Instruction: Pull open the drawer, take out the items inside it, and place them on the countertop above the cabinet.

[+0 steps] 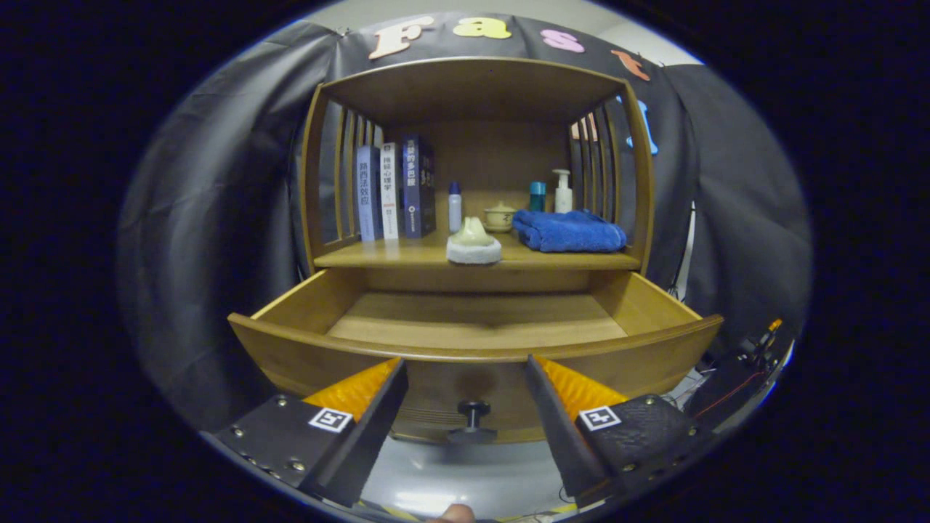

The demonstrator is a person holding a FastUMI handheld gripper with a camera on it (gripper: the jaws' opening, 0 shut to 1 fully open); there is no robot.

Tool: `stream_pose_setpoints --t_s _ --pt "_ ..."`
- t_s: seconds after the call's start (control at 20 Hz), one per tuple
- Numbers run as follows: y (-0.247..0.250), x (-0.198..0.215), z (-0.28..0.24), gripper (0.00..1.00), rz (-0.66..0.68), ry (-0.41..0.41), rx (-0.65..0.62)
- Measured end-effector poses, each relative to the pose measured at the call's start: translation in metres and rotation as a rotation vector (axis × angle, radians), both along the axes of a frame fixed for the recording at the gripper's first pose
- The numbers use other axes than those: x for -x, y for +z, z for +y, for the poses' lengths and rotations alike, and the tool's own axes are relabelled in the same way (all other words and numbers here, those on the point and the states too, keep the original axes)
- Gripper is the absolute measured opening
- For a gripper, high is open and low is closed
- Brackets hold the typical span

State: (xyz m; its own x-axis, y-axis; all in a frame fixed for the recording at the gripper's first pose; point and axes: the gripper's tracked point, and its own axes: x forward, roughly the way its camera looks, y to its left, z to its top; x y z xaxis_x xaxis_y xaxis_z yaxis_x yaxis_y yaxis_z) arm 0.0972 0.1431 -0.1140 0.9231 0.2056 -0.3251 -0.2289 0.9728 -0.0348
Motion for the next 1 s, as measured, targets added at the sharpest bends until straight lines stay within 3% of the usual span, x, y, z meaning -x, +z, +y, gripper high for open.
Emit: stream_pose_setpoints --t_s 0.4,1.0 --pt "0.007 -0.010 0.003 0.99 -0.016 -0.018 0.047" --pt "0.001 -0.086 0.023 0.99 0.011 -0.014 0.083"
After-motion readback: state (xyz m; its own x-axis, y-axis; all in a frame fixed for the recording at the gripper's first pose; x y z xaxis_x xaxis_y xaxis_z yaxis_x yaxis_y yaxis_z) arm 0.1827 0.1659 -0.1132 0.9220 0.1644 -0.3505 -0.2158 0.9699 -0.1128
